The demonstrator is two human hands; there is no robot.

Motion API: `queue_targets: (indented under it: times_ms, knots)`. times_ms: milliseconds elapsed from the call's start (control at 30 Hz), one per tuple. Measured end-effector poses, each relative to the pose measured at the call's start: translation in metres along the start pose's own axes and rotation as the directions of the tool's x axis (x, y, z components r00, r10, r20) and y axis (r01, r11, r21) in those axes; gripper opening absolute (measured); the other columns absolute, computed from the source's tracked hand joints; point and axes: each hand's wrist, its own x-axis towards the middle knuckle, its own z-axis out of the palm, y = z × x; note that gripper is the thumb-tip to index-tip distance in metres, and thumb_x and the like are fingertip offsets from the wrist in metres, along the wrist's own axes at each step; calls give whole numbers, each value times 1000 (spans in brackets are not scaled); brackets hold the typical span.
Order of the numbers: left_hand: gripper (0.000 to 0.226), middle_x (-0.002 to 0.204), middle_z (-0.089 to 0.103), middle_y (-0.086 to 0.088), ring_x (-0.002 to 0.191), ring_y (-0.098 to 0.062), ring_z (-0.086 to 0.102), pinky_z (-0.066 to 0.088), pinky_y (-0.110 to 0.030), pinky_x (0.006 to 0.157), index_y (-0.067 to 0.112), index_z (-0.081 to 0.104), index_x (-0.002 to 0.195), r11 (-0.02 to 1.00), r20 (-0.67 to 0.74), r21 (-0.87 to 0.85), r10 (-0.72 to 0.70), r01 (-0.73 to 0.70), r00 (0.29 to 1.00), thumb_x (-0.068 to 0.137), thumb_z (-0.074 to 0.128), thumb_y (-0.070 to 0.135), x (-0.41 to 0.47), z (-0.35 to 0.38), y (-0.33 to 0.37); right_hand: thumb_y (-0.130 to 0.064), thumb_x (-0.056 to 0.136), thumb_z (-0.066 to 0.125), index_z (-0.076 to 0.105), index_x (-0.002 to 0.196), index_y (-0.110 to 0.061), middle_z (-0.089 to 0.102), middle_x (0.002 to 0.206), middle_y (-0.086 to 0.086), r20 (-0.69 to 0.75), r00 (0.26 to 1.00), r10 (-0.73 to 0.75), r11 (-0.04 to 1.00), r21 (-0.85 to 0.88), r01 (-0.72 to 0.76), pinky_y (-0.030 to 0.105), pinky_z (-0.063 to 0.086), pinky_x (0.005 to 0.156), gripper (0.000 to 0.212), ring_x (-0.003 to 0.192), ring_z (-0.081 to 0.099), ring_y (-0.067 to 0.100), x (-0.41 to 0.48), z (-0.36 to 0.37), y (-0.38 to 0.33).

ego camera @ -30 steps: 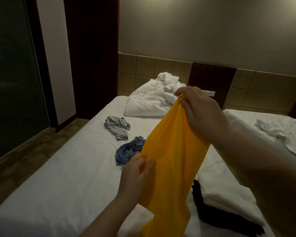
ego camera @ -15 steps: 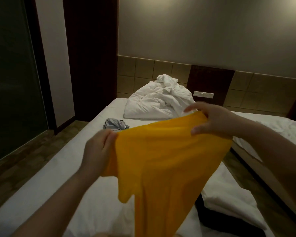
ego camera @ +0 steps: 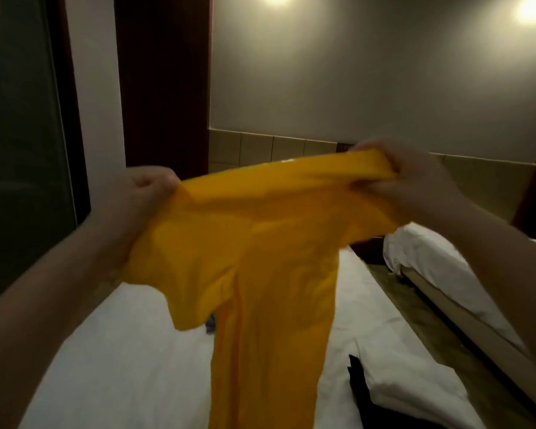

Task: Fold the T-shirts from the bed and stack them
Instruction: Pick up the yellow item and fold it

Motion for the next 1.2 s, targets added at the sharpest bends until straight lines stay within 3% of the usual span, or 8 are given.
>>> queue_targets:
  times_ms: [200, 300, 400, 567, 767, 867, 1067, 1200]
  knots:
    - [35, 73, 58, -4, 65, -22, 57, 46, -28, 51, 19, 59, 78, 996, 263, -44, -63, 77, 963, 79, 60, 54, 6, -7, -6, -23, 89, 59, 40, 132, -29, 46, 127, 0, 47, 998, -39, 999, 1, 39, 27, 34, 75, 46, 101, 39, 14, 11, -8, -14]
    - [53, 64, 66, 9, 59, -11, 65, 51, -20, 51, 33, 71, 63, 990, 609, -56, -70, 131, 790, 25, 80, 69, 6, -19, -23, -24, 90, 57, 37, 132, -32, 40, 118, -8, 86, 996, -26, 999, 37, 22, 18, 32, 64, 47, 99, 40, 14, 7, -9, -11]
    - [40, 65, 66, 11, 63, -12, 66, 50, -22, 60, 38, 69, 55, 987, 755, -28, -83, 159, 650, 32, 81, 68, 3, -20, -34, -26, 90, 57, 35, 132, -33, 40, 119, -8, 80, 996, -41, 999, 30, 39, 17, 32, 64, 48, 101, 42, 15, 3, -7, -13]
    - [59, 101, 70, 6, 98, -22, 66, 55, -31, 75, 39, 72, 90, 956, 748, -72, -137, 285, 650, 37, 86, 59, -11, -8, -55, -23, 89, 58, 38, 132, -33, 41, 117, -10, 59, 997, -54, 997, 58, 51, 14, 32, 63, 49, 98, 44, 14, 1, -15, -24]
    - [92, 103, 70, 15, 98, -13, 66, 57, -27, 76, 28, 57, 111, 931, 685, -111, -182, 347, 705, 31, 83, 66, -41, 26, -69, -21, 86, 62, 41, 127, -38, 43, 115, -10, 51, 998, -44, 998, 53, 41, 15, 33, 63, 49, 97, 45, 14, 3, -21, -29]
    - [83, 105, 70, -3, 99, -30, 66, 55, -44, 85, 18, 64, 107, 940, 655, -106, -180, 325, 734, 44, 77, 71, -57, 46, -82, -23, 86, 63, 41, 128, -38, 43, 115, -10, 47, 999, -12, 999, 34, 10, 16, 33, 64, 50, 98, 45, 14, 1, -21, -28]
    - [39, 98, 71, 15, 90, -6, 68, 51, -14, 68, 26, 66, 100, 907, 657, -166, -192, 388, 729, 69, 74, 48, -86, 78, -99, -26, 86, 63, 40, 131, -35, 42, 115, -10, 54, 997, 53, 999, 3, -53, 31, 37, 77, 50, 100, 44, 15, -4, -23, -24]
    - [16, 96, 71, 6, 89, -11, 67, 55, -23, 70, 18, 64, 100, 943, 588, -64, -230, 328, 776, 87, 63, 27, -93, 91, -113, -26, 87, 62, 39, 132, -35, 40, 115, -9, 70, 994, 84, 996, -30, -82, 33, 36, 77, 51, 99, 42, 16, -7, -26, -23]
